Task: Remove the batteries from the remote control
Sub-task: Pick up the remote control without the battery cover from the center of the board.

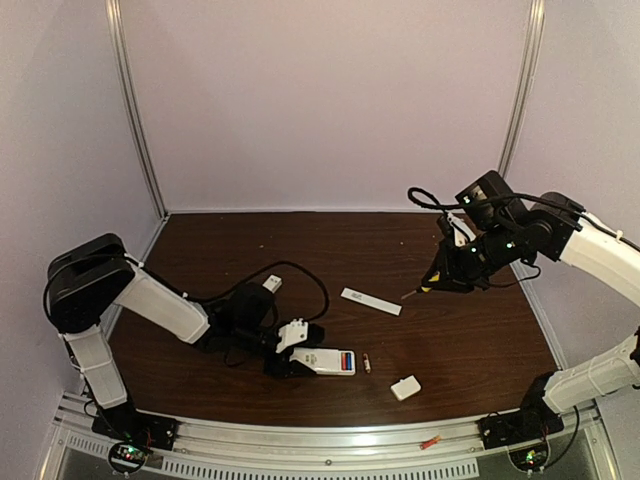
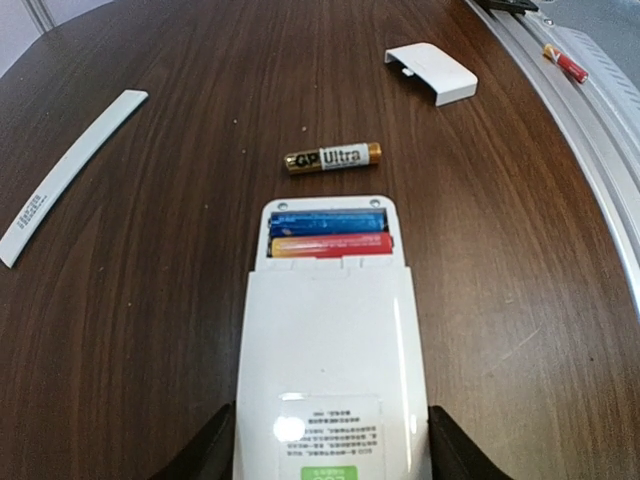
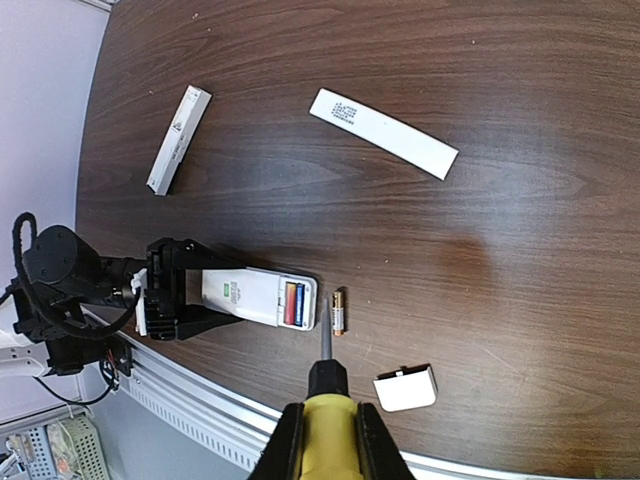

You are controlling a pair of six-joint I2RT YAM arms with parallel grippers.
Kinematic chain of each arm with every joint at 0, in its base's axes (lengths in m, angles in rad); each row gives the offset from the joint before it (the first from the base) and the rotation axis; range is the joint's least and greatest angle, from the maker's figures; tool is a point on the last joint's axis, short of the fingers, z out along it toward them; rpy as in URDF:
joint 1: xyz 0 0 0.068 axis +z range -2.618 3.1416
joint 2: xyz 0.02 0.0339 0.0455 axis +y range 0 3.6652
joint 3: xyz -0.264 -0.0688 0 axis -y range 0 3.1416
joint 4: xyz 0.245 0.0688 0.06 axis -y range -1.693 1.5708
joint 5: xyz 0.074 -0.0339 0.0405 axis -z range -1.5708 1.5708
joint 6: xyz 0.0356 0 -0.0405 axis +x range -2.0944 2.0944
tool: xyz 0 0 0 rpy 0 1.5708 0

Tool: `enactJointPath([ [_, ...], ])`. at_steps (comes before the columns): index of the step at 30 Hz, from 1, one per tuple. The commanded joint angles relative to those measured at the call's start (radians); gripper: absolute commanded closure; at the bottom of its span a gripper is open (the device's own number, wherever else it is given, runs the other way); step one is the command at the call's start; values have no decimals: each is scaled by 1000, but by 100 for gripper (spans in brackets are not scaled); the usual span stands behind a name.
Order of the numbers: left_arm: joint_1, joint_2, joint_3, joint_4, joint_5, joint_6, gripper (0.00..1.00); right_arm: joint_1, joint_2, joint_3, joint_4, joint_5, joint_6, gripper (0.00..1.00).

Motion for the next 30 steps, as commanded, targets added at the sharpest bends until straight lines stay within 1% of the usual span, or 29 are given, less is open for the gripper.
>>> enactJointPath([
  [1, 2, -75, 42, -110, -66, 32, 100, 1, -9, 20, -4, 23, -43, 100],
  [6, 3, -165, 50, -143, -164, 7, 100, 1, -3, 32, 8, 28, -81, 100],
  [11, 2, -243, 71, -209, -188, 18, 100, 0, 2, 46, 18, 32, -127, 100],
  [15, 3, -304, 72, -231, -247, 31, 100, 0, 6, 61, 19, 33, -173, 100],
  [21, 3, -345, 120, -384, -251, 123, 100, 0, 6, 79, 36, 11, -246, 100],
  [24, 3, -386, 119, -392, -244, 142, 100, 1, -1, 82, 56, -7, -283, 100],
  [27, 2, -410, 125, -432, -279, 150, 100, 0, -8, 77, 78, -34, -310, 100],
  [30, 5, -429, 128, -426, -327, 108, 100, 1, -9, 63, 103, -71, -331, 100],
])
